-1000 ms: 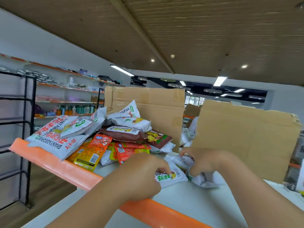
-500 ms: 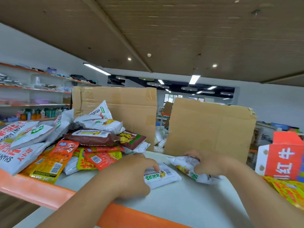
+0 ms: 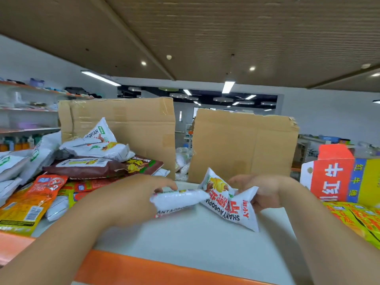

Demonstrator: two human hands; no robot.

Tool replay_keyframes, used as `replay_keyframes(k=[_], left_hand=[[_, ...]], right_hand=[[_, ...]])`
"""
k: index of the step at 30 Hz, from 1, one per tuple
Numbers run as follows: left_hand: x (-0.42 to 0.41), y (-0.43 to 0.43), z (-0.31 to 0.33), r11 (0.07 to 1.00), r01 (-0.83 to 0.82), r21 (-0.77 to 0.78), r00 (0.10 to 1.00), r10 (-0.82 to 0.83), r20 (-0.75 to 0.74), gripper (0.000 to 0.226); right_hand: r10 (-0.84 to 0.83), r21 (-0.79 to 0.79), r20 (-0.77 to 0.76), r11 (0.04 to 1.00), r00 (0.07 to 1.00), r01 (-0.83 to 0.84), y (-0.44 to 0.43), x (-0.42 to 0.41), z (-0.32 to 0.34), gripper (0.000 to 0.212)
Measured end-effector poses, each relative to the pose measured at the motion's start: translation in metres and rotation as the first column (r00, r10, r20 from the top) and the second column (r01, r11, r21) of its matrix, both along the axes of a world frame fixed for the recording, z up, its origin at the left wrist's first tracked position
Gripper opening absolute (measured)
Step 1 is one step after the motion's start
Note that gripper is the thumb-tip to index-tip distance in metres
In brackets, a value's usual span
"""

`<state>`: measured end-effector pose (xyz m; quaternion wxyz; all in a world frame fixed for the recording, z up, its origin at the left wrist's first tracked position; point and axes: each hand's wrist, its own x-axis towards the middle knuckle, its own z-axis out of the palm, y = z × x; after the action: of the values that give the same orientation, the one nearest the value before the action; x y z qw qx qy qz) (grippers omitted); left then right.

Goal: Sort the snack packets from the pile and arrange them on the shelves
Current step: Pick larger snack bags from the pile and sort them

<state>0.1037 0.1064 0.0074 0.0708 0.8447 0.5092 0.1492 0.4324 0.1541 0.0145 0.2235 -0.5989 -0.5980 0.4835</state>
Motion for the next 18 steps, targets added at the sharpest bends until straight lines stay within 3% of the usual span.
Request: replay_keyframes(k=[3,5,7,10,13,18], left_hand=[[-0.001,0.006,0.008,0.997,-0.021,0.079,0.989,0.009,0.149,0.055],[-0.002,0.015,0.013,0.990,-0.060,0.126,0.943,0.015,0.334,0.046],[-0.001,0.026,0.020,0.980,-0.093,0.177,0.874,-0.005,0.485,0.036],[0.006,0.037,0.037,0.977,-0.099,0.187,0.804,-0.033,0.594,0.021],[0.015,0.047,0.052,0.983,-0.114,0.143,0.843,0.020,0.538,0.010],[0.042,0.073,0.047,0.999,-0.048,-0.005,0.941,0.047,0.336,0.022]], right_hand=[[-0.120,0.101,0.341,0.991,0.933,0.090,-0.002,0.006,0.008,0.023],[-0.243,0.249,0.501,0.960,0.830,0.131,-0.002,0.012,0.018,0.021],[-0.314,0.381,0.449,0.914,0.837,0.138,-0.003,0.010,0.024,0.021],[-0.073,0.307,0.443,0.949,0.893,-0.074,-0.009,-0.007,0.020,0.044],[0.098,0.129,0.618,0.966,0.780,-0.223,-0.015,-0.025,0.012,0.075],[0.031,0.159,0.730,0.964,0.683,-0.213,-0.015,-0.038,0.007,0.073]])
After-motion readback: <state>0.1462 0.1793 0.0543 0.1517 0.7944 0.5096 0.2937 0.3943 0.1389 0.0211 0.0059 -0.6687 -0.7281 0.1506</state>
